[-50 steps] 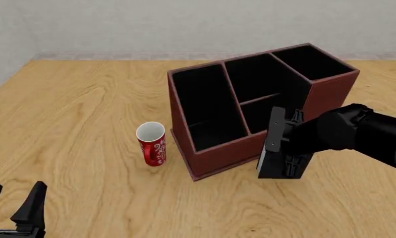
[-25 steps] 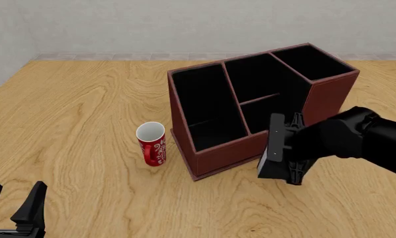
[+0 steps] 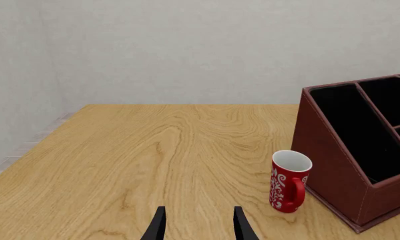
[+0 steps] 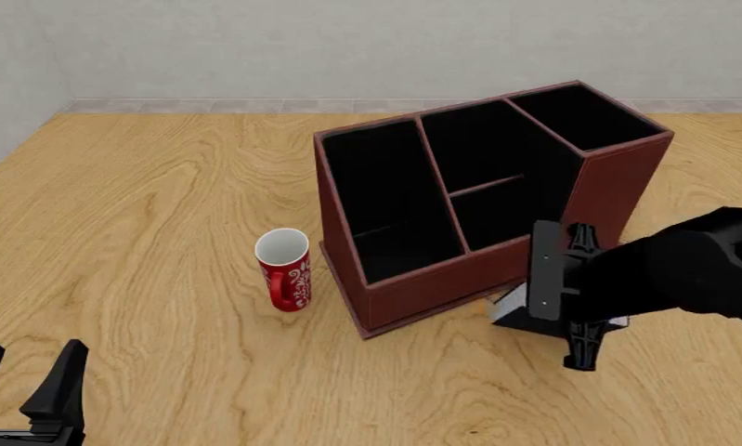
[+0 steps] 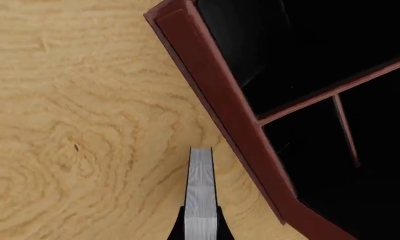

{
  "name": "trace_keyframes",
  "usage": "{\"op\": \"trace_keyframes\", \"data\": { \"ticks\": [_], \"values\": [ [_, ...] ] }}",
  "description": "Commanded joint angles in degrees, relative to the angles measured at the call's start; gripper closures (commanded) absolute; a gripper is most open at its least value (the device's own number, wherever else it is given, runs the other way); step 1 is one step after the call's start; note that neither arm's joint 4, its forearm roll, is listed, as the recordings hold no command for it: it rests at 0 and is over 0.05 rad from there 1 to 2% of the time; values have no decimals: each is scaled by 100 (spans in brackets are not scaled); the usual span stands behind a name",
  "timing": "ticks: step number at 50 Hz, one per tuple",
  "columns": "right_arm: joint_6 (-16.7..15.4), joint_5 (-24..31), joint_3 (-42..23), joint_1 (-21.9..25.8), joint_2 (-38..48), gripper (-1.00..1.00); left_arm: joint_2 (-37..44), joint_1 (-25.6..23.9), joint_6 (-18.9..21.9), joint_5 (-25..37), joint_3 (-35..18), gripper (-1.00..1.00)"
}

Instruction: Pick up the book and place it in the left compartment of the caddy.

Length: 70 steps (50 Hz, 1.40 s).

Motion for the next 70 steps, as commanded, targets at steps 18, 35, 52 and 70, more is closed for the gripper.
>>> {"op": "trace_keyframes", "data": {
  "ticks": [18,35,52,70],
  "values": [
    [-161,1195,-102,-98,-1275,100,0,0,0,0,0,-100],
    [1223,2323,-859,1262,-1889,100,0,0,0,0,0,-100],
    [1816,2614,-1440,1929,-2241,100,0,0,0,0,0,-100],
    [2875,2618,-2970,2108,-1801,100,0,0,0,0,0,-100]
  ]
}}
